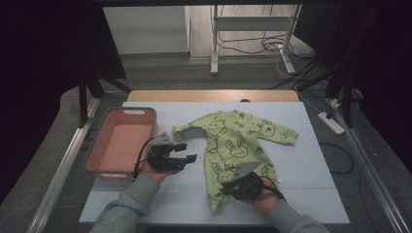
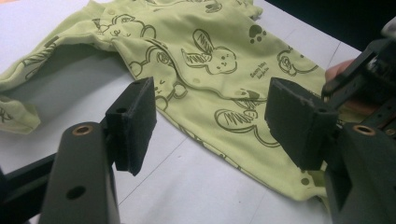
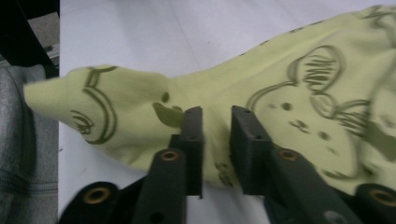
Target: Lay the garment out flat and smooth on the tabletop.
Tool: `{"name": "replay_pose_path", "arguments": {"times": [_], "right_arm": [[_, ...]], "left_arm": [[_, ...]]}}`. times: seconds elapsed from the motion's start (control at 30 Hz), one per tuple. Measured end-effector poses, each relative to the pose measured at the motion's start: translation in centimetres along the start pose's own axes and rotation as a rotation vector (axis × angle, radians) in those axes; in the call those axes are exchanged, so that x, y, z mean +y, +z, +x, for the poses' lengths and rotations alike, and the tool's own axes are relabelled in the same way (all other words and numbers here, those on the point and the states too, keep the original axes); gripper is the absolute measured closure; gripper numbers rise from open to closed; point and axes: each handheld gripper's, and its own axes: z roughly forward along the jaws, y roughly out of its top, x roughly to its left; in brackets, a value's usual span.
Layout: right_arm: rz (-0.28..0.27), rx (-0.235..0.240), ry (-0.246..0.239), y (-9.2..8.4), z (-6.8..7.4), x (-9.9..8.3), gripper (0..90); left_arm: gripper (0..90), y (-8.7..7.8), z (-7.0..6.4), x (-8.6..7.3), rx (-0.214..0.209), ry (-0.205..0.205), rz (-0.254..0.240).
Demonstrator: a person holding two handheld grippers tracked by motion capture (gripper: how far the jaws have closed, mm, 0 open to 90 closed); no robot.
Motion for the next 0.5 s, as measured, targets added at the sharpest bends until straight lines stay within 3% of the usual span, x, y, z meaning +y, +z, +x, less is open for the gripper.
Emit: {"name": "replay_pose_path", "arguments": {"times": [0.1, 0.23, 0.37, 0.5], "right_arm": [[-0.039, -0.003, 0.0, -1.1, -0.2, -0.5, 61.4], [-0.041, 0.011, -0.011, -1.7, 0.0, -1.2, 50.1], [-0.023, -0.005, -0.042, -1.2, 0.4, -1.2, 42.9], [-0.005, -0.022, -0.069, -0.6, 0.5, -1.1, 42.7]], "left_arm": [[34.1, -0.1, 0.0, 0.0, 0.001, -0.004, -0.001], [34.1, 0.0, 0.0, 0.0, -0.001, -0.001, -0.001], [34.0, 0.1, 0.0, 0.0, -0.001, -0.002, 0.002], [34.1, 0.1, -0.1, 0.0, -0.001, -0.002, 0.001]]}}
